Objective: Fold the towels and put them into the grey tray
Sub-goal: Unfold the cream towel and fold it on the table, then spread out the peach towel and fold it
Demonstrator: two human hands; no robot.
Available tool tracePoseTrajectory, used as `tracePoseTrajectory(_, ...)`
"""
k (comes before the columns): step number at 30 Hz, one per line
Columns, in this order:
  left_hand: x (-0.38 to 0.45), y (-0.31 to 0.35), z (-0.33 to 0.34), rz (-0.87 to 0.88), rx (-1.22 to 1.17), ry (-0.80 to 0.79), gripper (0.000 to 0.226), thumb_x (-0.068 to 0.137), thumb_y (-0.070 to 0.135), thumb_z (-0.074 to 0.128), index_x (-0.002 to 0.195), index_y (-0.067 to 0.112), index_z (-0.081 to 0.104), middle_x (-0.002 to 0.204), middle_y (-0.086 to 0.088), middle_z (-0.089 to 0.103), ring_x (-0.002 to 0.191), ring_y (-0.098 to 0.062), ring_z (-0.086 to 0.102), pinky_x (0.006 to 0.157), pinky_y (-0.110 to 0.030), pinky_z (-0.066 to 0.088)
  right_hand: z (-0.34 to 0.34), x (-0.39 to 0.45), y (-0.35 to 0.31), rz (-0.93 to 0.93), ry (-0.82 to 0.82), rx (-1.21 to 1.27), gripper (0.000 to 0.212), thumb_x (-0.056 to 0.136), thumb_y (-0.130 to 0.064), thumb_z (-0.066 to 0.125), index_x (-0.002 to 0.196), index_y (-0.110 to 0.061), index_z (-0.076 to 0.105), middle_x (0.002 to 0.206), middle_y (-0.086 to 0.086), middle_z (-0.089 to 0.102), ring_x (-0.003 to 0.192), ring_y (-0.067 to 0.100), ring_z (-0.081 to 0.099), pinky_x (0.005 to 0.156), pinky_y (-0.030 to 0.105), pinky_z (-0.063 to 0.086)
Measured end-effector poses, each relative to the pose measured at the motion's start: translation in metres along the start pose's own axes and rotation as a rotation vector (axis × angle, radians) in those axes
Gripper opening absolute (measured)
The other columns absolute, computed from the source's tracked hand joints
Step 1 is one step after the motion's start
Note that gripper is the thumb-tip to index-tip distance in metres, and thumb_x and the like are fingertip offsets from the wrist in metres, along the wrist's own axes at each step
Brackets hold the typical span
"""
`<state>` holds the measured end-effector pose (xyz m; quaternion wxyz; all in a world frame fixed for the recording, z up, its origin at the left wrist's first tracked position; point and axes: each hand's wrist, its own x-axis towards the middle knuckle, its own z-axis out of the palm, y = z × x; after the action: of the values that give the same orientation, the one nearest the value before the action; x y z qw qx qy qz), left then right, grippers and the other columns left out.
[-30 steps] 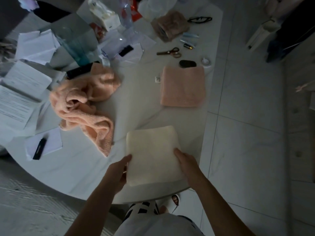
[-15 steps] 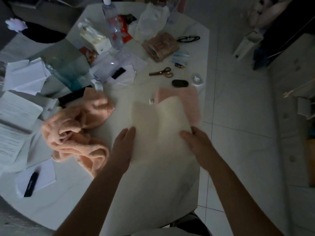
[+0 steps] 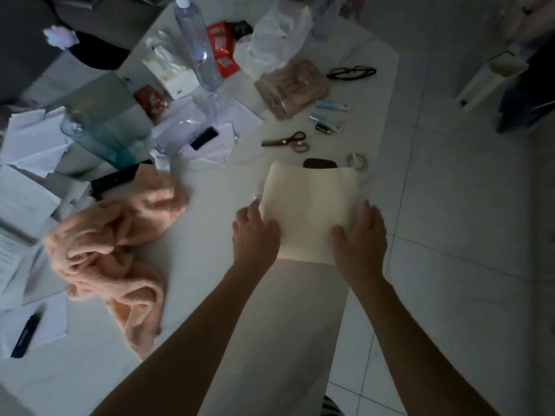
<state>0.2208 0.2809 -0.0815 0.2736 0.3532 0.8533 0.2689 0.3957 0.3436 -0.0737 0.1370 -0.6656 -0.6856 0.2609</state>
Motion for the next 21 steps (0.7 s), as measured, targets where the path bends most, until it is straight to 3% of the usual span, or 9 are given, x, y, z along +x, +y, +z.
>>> tracePoseTrajectory(2,-0.004,0.009,0.003,0.279,0.125,0.115,0.060,0.094,0.025,0.047,0.151,0.018,0.030,0.158,-0.014,0.027,0.144,-0.035,0.027,0.115,-0.049,0.029,0.006,0.003,-0.016,-0.280,0.064,-0.162,0.071,0.090,-0.027,0.050,0.152,-0.009,0.021,0.159,0.019,0.019,0.146,0.038,0.020,0.117,0.051,0.018)
tracePoseTrajectory(4,-0.003,0.016,0.012,0.466,0.257,0.069,0.057,0.099,0.028,0.039,0.154,0.020,0.027,0.165,-0.012,0.016,0.152,-0.032,0.011,0.121,-0.048,0.018,0.012,0.013,-0.028,-0.434,-0.021,-0.289,0.065,0.095,-0.033,0.038,0.153,-0.009,0.019,0.162,0.017,0.014,0.149,0.036,0.013,0.118,0.053,0.016)
tracePoseTrajectory(7,0.009,0.007,0.028,0.398,0.415,-0.149,0.057,0.104,0.040,0.023,0.158,0.026,0.010,0.167,-0.003,-0.003,0.154,-0.023,-0.006,0.122,-0.052,0.015,0.020,0.032,-0.018,-0.434,-0.170,-0.404,0.065,0.100,-0.038,0.031,0.155,-0.007,0.014,0.164,0.015,0.010,0.151,0.031,0.009,0.119,0.054,0.019)
tracePoseTrajectory(10,0.016,-0.004,0.037,0.371,0.433,-0.185,0.059,0.105,0.041,0.024,0.158,0.029,0.001,0.167,0.001,-0.010,0.153,-0.021,-0.010,0.122,-0.050,0.016,0.025,0.041,-0.003,-0.425,-0.227,-0.421,0.068,0.101,-0.039,0.030,0.156,-0.008,0.005,0.164,0.013,0.005,0.152,0.030,0.006,0.120,0.053,0.019)
tracePoseTrajectory(14,0.021,0.003,0.023,0.363,0.390,-0.247,0.058,0.105,0.038,0.028,0.159,0.028,0.008,0.167,0.000,-0.006,0.154,-0.022,-0.007,0.122,-0.048,0.017,0.025,0.042,-0.018,-0.404,-0.238,-0.465,0.068,0.101,-0.038,0.032,0.155,-0.006,0.006,0.164,0.015,0.008,0.151,0.031,0.009,0.119,0.054,0.020)
tracePoseTrajectory(16,0.018,0.000,0.004,0.386,0.346,-0.229,0.055,0.104,0.035,0.034,0.157,0.027,0.021,0.167,-0.002,0.006,0.154,-0.022,0.004,0.122,-0.048,0.017,0.021,0.030,-0.024,-0.416,-0.187,-0.460,0.068,0.100,-0.035,0.038,0.155,-0.003,0.013,0.162,0.017,0.014,0.150,0.033,0.013,0.119,0.054,0.018)
tracePoseTrajectory(19,0.015,-0.032,-0.047,0.354,0.285,0.016,0.050,0.095,0.026,0.054,0.144,0.021,0.048,0.158,-0.009,0.035,0.147,-0.026,0.029,0.120,-0.047,0.021,0.015,-0.008,-0.031,-0.527,-0.092,-0.263,0.061,0.094,-0.020,0.049,0.148,0.002,0.031,0.154,0.021,0.035,0.146,0.037,0.027,0.118,0.057,0.020)
tracePoseTrajectory(21,0.024,-0.072,-0.099,0.211,0.301,0.229,0.048,0.090,0.023,0.060,0.137,0.016,0.055,0.149,-0.014,0.046,0.139,-0.032,0.040,0.115,-0.046,0.026,0.022,-0.043,-0.039,-0.629,-0.078,-0.140,0.058,0.088,-0.015,0.051,0.143,0.000,0.043,0.146,0.019,0.048,0.140,0.036,0.039,0.116,0.058,0.027)
